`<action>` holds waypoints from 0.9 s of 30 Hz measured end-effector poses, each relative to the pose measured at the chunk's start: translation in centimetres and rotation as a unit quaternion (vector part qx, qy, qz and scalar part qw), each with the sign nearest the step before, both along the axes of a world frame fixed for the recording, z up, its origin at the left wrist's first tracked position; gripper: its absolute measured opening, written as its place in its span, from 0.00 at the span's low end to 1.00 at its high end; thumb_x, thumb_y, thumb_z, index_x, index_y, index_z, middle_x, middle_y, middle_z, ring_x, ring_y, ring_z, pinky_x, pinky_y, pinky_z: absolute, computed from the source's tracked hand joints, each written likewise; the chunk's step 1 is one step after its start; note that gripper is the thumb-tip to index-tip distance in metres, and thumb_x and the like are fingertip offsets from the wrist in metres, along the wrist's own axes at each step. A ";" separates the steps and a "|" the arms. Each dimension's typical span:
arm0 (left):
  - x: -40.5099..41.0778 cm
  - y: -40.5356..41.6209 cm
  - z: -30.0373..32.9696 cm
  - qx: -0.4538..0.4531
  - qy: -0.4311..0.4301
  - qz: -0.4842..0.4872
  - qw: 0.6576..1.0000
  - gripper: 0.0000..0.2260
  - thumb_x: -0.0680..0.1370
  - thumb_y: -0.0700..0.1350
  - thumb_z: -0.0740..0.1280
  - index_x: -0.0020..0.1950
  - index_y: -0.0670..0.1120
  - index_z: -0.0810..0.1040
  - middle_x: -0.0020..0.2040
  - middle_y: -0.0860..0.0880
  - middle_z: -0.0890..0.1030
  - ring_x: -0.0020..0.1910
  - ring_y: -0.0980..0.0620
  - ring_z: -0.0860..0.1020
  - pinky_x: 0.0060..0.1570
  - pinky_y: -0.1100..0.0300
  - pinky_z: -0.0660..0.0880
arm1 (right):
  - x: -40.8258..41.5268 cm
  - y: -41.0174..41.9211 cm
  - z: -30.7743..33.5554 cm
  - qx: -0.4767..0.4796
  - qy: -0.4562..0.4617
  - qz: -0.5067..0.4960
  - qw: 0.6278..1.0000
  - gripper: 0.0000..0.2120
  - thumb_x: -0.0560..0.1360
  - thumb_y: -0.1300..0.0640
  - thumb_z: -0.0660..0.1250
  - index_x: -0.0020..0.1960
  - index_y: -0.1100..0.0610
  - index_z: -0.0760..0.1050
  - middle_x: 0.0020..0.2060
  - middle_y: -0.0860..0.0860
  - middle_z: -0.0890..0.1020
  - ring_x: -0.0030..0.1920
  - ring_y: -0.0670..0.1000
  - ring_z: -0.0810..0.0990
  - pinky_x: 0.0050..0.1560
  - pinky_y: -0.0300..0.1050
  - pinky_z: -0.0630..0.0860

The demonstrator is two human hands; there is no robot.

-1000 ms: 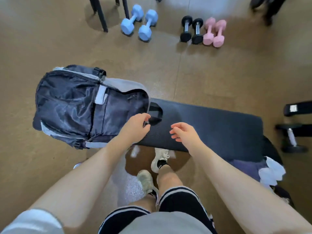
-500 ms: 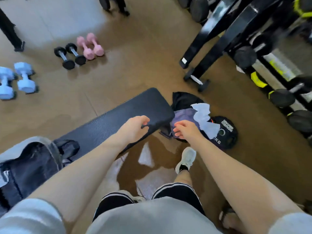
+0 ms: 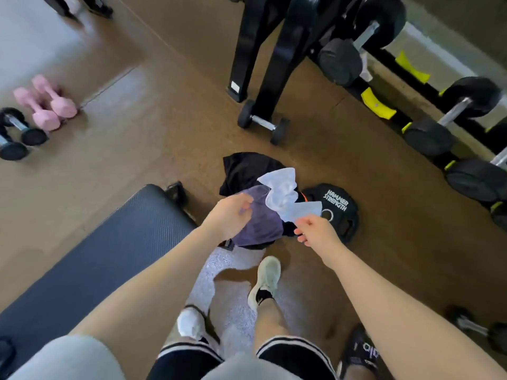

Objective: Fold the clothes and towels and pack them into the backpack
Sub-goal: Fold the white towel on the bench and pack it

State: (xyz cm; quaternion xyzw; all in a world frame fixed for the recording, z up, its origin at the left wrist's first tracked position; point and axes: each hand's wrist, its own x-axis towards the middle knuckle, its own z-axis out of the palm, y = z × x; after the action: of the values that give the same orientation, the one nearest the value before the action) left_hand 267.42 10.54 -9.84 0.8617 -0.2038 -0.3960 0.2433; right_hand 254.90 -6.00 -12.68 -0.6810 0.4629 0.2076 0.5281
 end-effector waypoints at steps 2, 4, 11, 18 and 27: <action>1.3 -3.8 -4.2 0.003 -0.004 0.000 1.000 0.15 0.78 0.38 0.58 0.64 0.41 0.73 0.61 0.44 0.77 0.61 0.45 0.73 0.56 0.62 0.65 | 0.9 -2.8 -4.0 -0.007 0.008 0.015 1.000 0.09 0.79 0.56 0.59 0.49 0.58 0.75 0.43 0.54 0.80 0.38 0.51 0.76 0.47 0.49 0.72; 2.3 -6.9 -9.4 0.015 -0.009 0.016 1.000 0.14 0.78 0.38 0.58 0.64 0.41 0.72 0.62 0.44 0.77 0.61 0.44 0.73 0.54 0.62 0.64 | 1.9 -4.7 -9.3 -0.028 0.015 0.038 0.999 0.11 0.79 0.56 0.59 0.50 0.61 0.76 0.47 0.57 0.81 0.45 0.56 0.78 0.52 0.51 0.73; 4.2 -13.3 -32.1 0.035 -0.002 0.010 0.999 0.10 0.79 0.37 0.56 0.55 0.39 0.75 0.55 0.39 0.78 0.56 0.40 0.75 0.51 0.58 0.65 | 5.0 -7.6 -34.1 -0.130 0.020 0.150 0.980 0.10 0.78 0.58 0.59 0.55 0.60 0.76 0.55 0.58 0.77 0.56 0.59 0.76 0.54 0.50 0.71; 4.9 -13.0 -46.6 0.037 -0.041 0.045 0.997 0.11 0.77 0.35 0.58 0.56 0.36 0.75 0.51 0.41 0.78 0.52 0.41 0.75 0.48 0.57 0.66 | 5.7 -7.1 -51.1 -0.284 0.039 0.307 0.907 0.18 0.77 0.54 0.63 0.66 0.55 0.68 0.65 0.53 0.71 0.63 0.58 0.68 0.58 0.50 0.68; 5.7 -11.8 -41.3 -0.024 -0.014 0.034 0.999 0.12 0.77 0.35 0.59 0.59 0.38 0.74 0.56 0.43 0.79 0.55 0.45 0.76 0.53 0.58 0.69 | 6.3 -8.3 -42.0 -0.190 -0.095 0.195 0.957 0.10 0.77 0.59 0.62 0.57 0.61 0.74 0.48 0.59 0.81 0.50 0.61 0.76 0.47 0.50 0.68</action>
State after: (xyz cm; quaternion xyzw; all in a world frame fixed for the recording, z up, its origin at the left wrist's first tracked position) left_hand 273.08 -1.24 -51.10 0.8676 -0.1871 -0.3701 0.2745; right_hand 261.22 -14.26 -54.66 -0.8625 0.2997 0.1486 0.3798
